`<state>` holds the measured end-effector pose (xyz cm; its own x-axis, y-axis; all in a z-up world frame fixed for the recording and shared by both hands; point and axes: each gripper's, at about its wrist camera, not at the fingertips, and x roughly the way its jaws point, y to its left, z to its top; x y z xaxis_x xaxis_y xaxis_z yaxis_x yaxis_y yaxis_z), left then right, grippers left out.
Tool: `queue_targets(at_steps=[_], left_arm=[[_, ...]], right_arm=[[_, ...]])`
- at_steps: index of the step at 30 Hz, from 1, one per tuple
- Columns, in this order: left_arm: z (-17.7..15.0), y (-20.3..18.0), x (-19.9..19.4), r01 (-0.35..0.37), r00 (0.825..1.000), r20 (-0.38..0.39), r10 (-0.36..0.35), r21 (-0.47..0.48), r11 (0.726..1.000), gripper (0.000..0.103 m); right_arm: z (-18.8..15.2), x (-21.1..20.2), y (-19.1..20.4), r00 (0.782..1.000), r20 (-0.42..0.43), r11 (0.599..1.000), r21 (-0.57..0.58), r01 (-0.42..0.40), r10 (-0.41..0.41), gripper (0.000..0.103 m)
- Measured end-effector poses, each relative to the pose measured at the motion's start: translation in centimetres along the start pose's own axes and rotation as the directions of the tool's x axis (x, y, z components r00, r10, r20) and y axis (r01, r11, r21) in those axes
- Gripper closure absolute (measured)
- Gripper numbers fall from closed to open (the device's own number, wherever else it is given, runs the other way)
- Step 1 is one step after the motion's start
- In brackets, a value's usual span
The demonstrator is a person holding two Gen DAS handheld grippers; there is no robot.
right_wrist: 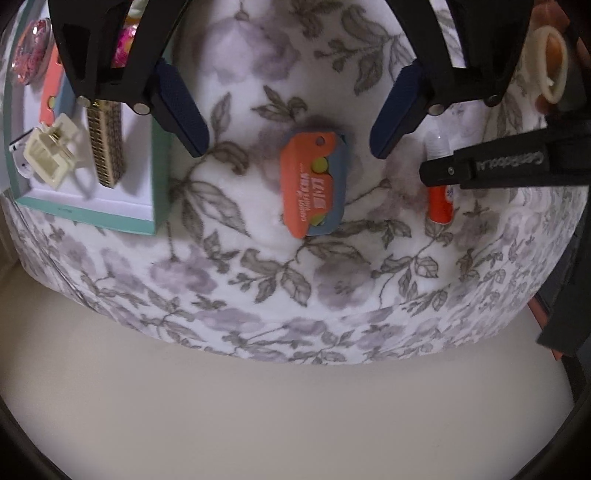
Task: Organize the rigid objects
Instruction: 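Grasp the red-and-white bottle with the left tool while the right tool grasps the orange-and-blue carrot-knife toy, then carry the red bottle and carrot-knife toy into the tray and release both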
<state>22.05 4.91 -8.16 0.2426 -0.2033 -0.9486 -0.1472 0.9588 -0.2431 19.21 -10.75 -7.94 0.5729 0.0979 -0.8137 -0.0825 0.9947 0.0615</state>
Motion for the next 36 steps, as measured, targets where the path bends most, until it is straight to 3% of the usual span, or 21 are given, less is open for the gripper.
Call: queue_targets(at_steps=[9,21,28,36], left_arm=[[1.6,0.2,1.8,0.03,1.0,0.008,-0.03,-0.02,0.999,0.075],[1.6,-1.0,1.8,-0.027,0.999,0.038,0.026,0.022,0.999,0.074],[1.7,-2.1,2.2,-0.077,0.994,0.075,0.073,0.059,0.995,0.074],[1.7,-3.4,2.7,-0.143,0.985,0.112,0.133,0.085,0.986,0.074]], right_arm=[[0.6,1.9,1.8,1.0,-0.024,0.999,-0.035,0.008,-0.009,0.02],[1.2,3.1,1.9,0.999,-0.045,1.0,-0.007,0.016,-0.016,0.034],[1.3,2.8,1.1,0.998,-0.044,0.999,0.028,0.035,-0.034,0.056],[0.6,2.1,0.6,0.997,-0.07,0.998,0.042,0.042,-0.039,0.057]])
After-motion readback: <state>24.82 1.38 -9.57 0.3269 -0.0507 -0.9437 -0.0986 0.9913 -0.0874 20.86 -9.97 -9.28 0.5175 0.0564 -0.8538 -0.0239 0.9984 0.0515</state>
